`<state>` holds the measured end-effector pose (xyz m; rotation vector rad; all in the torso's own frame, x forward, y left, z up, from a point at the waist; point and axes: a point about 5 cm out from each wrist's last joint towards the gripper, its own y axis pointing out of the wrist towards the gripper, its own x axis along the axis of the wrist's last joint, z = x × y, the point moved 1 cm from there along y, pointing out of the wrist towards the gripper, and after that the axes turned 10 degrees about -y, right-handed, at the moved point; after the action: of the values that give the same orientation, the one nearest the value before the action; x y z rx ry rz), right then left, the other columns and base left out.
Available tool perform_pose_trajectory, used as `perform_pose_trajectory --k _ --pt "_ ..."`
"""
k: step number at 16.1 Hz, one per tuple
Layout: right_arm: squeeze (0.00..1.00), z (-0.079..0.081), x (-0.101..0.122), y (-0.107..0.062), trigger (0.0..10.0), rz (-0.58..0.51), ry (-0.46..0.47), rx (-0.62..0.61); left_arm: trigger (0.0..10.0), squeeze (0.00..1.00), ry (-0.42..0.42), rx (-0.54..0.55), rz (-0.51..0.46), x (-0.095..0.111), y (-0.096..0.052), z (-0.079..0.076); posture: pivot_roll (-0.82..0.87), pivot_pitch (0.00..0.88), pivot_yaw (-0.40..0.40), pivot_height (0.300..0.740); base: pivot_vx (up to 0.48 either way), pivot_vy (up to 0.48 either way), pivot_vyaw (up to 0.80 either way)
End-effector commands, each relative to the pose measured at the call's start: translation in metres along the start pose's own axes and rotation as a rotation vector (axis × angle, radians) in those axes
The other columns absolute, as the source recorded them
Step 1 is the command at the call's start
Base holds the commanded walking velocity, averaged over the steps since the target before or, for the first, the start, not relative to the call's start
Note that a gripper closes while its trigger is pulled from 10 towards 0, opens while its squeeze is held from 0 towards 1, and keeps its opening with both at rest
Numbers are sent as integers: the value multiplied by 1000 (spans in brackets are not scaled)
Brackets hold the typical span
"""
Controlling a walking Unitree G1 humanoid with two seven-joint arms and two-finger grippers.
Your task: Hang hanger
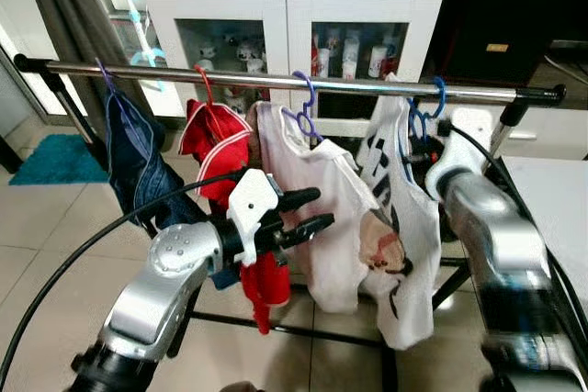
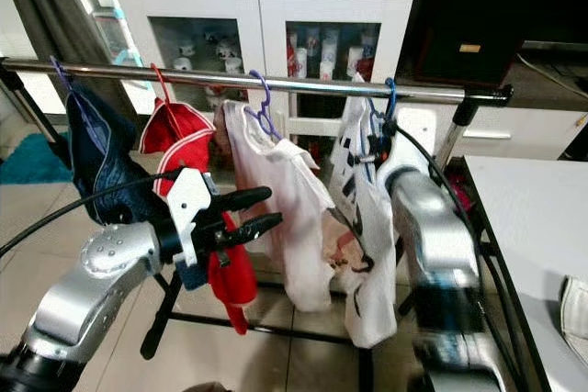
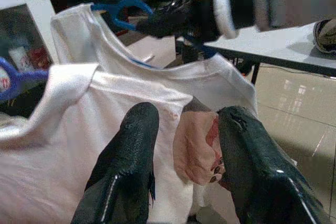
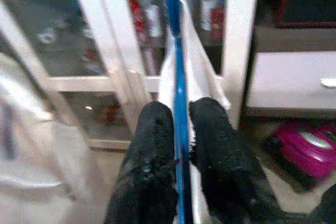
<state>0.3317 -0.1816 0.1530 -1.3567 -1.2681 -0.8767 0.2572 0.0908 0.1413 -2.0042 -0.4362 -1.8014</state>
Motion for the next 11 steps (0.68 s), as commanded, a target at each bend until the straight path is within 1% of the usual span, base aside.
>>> perform_pose_trajectory --k 1,2,4,5,6,7,8,9,11 --pt "1000 -3 14 -10 10000 -81 -21 28 10000 0 2 9 -15 3 -2 -1 17 0 56 740 0 0 0" --pt "1000 -8 15 -24 10000 -121 -17 71 10000 0 -7 21 -22 2 -2 -1 15 0 58 740 0 0 0" --pt "1000 -12 17 -39 10000 -150 2 112 10000 0 -12 42 -29 2 -3 -1 7 0 66 740 0 0 0" --pt "1000 -13 19 -53 10000 -182 5 160 10000 0 -11 89 -32 1 -4 2 -2 0 76 740 0 0 0" --pt "1000 -10 23 -71 10000 -243 40 246 10000 0 -14 192 -53 2 -7 9 -6 0 84 740 0 0 0" --pt "1000 -5 24 -84 10000 -277 69 320 10000 0 1 249 -64 3 -11 12 -9 0 88 740 0 0 0" --pt "1000 -2 21 -91 10000 -283 73 334 10000 0 -12 301 -66 1 -16 14 -12 0 96 740 0 0 0" --pt "1000 -1 19 -93 10000 -275 75 307 10000 0 -34 341 -65 0 -19 15 -12 0 99 740 0 0 0" --pt "1000 12 8 -92 10000 -224 96 262 10000 0 -48 372 -46 -3 -22 17 -4 0 97 740 0 334 0"
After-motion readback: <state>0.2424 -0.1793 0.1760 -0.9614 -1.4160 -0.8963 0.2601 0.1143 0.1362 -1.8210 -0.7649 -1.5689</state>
